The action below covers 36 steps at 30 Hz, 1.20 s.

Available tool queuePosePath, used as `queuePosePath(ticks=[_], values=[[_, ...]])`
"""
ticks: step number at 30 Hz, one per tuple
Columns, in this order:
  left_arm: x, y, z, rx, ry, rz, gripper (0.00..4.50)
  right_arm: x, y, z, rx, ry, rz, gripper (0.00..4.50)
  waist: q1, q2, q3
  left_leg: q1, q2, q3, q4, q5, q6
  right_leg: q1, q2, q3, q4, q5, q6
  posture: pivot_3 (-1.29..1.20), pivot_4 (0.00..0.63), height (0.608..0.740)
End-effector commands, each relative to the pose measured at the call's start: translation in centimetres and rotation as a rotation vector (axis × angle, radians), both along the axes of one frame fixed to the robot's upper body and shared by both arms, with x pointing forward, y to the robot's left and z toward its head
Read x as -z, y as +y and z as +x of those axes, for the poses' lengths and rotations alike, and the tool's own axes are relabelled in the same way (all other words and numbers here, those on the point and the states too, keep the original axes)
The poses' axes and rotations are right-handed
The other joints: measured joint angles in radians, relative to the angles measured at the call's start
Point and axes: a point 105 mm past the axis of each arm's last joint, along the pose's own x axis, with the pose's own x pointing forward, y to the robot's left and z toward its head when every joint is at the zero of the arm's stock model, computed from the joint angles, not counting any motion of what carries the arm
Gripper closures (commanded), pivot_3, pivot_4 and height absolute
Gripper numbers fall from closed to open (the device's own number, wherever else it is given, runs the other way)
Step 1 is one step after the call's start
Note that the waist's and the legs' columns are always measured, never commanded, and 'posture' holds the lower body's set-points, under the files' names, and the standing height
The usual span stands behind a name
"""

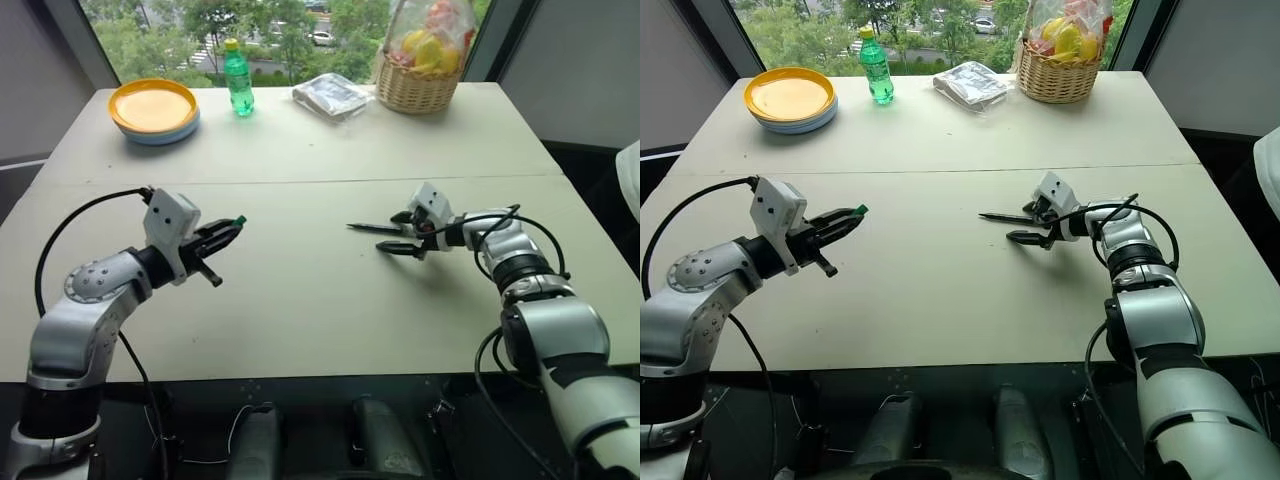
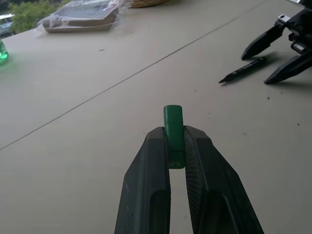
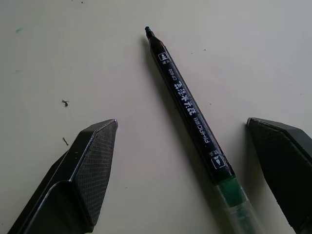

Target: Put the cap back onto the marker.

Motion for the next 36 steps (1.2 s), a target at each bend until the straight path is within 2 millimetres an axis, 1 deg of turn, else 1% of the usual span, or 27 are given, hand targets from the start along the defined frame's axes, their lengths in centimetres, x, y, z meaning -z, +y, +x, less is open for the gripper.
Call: queuePosePath(ticks=[1,11,13,15,17,18,21,26,30,32,36], values=[[-1.5,-0.1,-0.4,0.003,-0.071,0.024,4.46,1.5,0.4,-0.7,-0.012,0.085,-0.004,0.12,0.000,0.000,0.000,0.000,0.000,0.000,0.000,0.000,0.000,0.000,0.000,0.000,0.000,0.000,0.000,0.00,0.150,0.740],[-1.6,0.0,-0.6,-0.003,-0.076,0.039,4.46,1.7,0.6,-0.6,-0.015,0.073,-0.019,0.12,-0.003,0.000,0.000,0.001,0.000,0.000,0.000,0.000,0.000,0.001,0.000,0.000,0.000,0.000,0.000,0.00,0.150,0.740],[-1.5,-0.1,-0.6,-0.003,-0.077,0.041,4.50,1.7,0.5,-0.5,-0.013,0.062,-0.032,0.67,-0.003,0.000,0.000,0.001,0.000,0.000,0.000,0.000,0.000,0.001,0.000,0.000,0.000,0.000,0.000,0.00,0.150,0.740],[-1.5,-0.1,-0.6,-0.003,-0.077,0.042,4.50,1.7,0.5,-0.5,-0.011,0.058,-0.033,1.40,-0.003,0.000,0.000,0.001,0.000,0.000,0.000,0.000,0.000,0.001,0.000,0.000,0.000,0.000,0.000,0.00,0.150,0.740],[-1.5,-0.1,-0.6,-0.004,-0.077,0.043,4.50,1.7,0.5,-0.5,-0.010,0.056,-0.035,2.35,-0.003,0.000,0.000,0.001,0.000,0.000,0.000,0.000,0.000,0.001,0.000,0.000,0.000,0.000,0.000,0.00,0.150,0.740],[-1.5,0.0,-0.6,-0.005,-0.076,0.043,4.50,1.7,0.5,-0.5,-0.010,0.056,-0.035,2.98,-0.003,0.000,0.000,0.001,0.000,0.000,0.000,0.000,0.000,0.001,0.000,0.000,0.000,0.000,0.000,0.00,0.150,0.740],[-1.4,0.1,-0.6,-0.009,-0.074,0.045,4.50,1.8,0.5,-0.5,-0.010,0.055,-0.038,4.46,-0.003,0.000,0.000,0.001,0.000,0.000,0.000,0.000,0.000,0.001,0.000,0.000,0.000,0.000,0.000,0.00,0.150,0.740],[-1.2,0.3,-0.7,-0.003,-0.062,0.048,4.50,1.7,0.7,-0.5,-0.021,0.041,-0.037,4.46,-0.003,0.000,0.000,0.001,0.000,0.000,0.000,0.000,0.000,0.001,0.000,0.000,0.000,0.000,0.000,0.00,0.150,0.740],[-0.9,0.4,-0.5,0.043,-0.052,0.051,4.50,0.9,1.1,-0.3,-0.069,-0.025,-0.066,4.46,-0.006,0.000,0.000,0.001,0.000,0.000,0.000,0.000,0.000,0.001,0.000,0.000,0.000,0.000,0.000,0.00,0.150,0.740],[-0.5,0.4,-0.1,0.089,-0.046,0.078,4.50,-0.1,1.7,-0.2,-0.113,-0.074,-0.068,4.46,-0.009,0.000,0.000,0.001,0.000,0.000,0.000,0.000,0.000,0.001,0.000,0.000,0.000,0.000,0.000,0.00,0.150,0.740],[0.1,0.3,0.7,0.170,-0.052,0.139,4.50,-1.6,2.3,-0.3,-0.217,-0.193,-0.145,4.46,-0.019,0.000,0.000,0.000,0.000,0.000,0.000,0.000,0.000,0.000,0.000,0.000,0.000,0.000,0.000,0.00,0.150,0.740]])
